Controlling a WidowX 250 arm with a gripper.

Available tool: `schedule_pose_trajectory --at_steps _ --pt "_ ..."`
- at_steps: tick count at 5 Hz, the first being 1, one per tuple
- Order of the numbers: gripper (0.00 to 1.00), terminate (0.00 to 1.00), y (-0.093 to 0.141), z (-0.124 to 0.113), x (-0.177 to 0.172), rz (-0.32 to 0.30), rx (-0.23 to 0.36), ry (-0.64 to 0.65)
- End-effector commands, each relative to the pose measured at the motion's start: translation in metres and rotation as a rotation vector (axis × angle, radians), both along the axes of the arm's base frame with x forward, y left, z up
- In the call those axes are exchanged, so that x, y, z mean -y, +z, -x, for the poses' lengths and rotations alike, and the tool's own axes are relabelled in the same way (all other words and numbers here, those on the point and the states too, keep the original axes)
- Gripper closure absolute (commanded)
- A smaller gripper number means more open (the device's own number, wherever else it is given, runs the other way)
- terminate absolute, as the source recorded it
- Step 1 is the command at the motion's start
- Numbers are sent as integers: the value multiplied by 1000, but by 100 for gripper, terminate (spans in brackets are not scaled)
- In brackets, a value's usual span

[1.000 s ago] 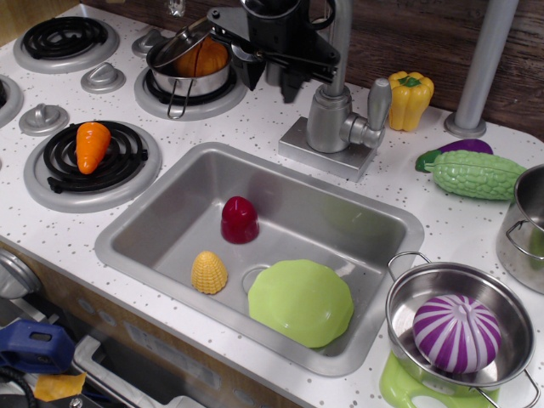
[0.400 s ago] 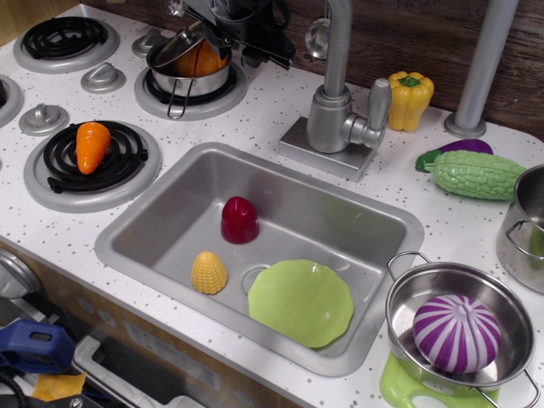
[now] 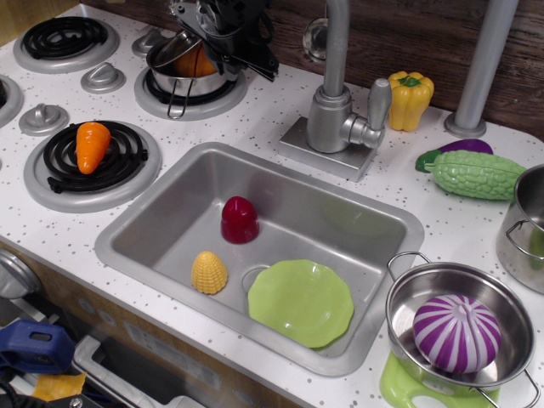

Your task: Turn faucet front to left

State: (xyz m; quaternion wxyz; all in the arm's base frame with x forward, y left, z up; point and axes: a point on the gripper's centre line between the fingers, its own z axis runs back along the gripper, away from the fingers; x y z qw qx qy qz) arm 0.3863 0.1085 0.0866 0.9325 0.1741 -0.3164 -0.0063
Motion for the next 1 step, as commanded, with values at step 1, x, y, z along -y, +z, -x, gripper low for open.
schedule_pose_trajectory --at_steps 1 --pt "100 100 28 -12 0 7 26 3"
